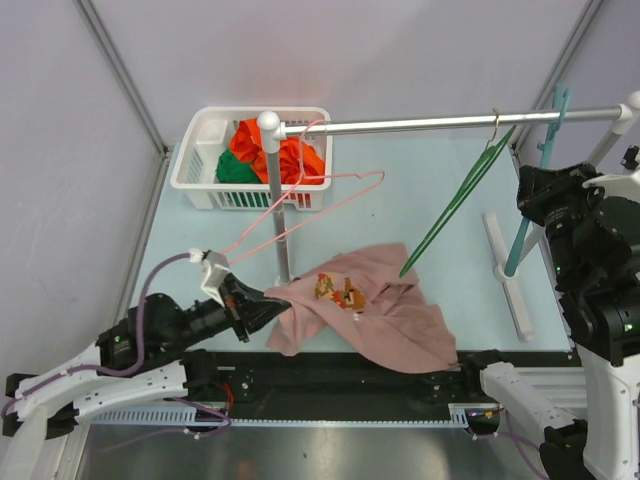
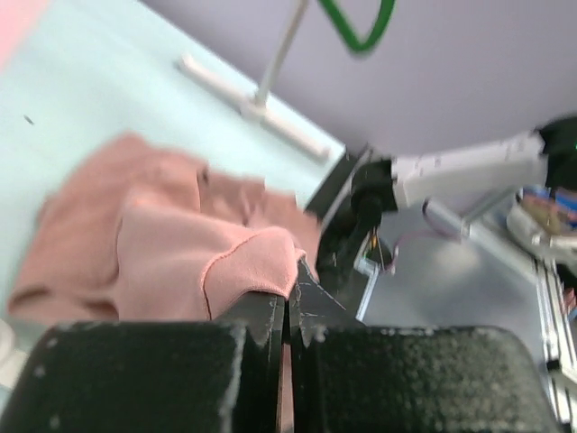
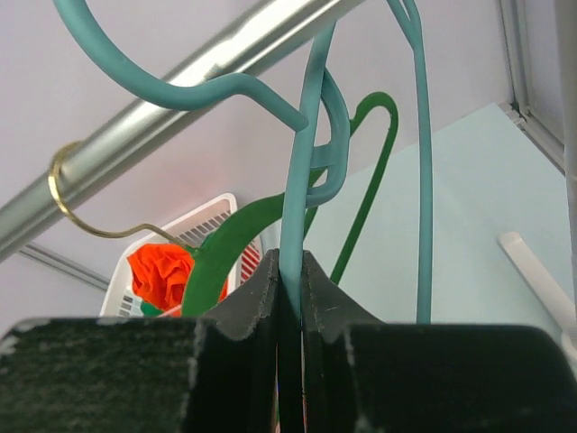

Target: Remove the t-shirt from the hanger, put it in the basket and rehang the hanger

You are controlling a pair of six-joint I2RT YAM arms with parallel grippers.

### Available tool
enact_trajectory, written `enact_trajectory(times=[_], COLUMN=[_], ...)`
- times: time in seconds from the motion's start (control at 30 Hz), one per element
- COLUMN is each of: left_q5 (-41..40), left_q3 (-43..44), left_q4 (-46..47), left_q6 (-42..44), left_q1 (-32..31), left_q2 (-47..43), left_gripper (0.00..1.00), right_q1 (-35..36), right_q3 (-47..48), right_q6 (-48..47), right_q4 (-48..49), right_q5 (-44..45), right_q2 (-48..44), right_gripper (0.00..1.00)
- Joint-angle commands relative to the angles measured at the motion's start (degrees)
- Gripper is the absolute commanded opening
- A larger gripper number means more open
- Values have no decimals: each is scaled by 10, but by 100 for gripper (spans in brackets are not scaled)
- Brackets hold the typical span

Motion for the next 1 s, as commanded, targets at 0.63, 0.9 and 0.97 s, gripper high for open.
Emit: enact_trajectory(times=[0.63, 0.9, 0.97], left_q5=[-131, -202, -251], left_q3=[-112, -111, -85], left_q4=[185, 256, 249], left_q6=[-180, -200, -195], left_q1=[1, -58, -90], left_q2=[212, 378, 438], left_gripper=[0, 15, 34], right_q1=[-5, -5, -6], right_q3=[-102, -99, -97], right_q6=[2, -4, -6], right_q4=[-33, -57, -61], right_q5=[-12, -17, -20], right_q2=[-62, -86, -87], right_gripper=[45, 62, 62])
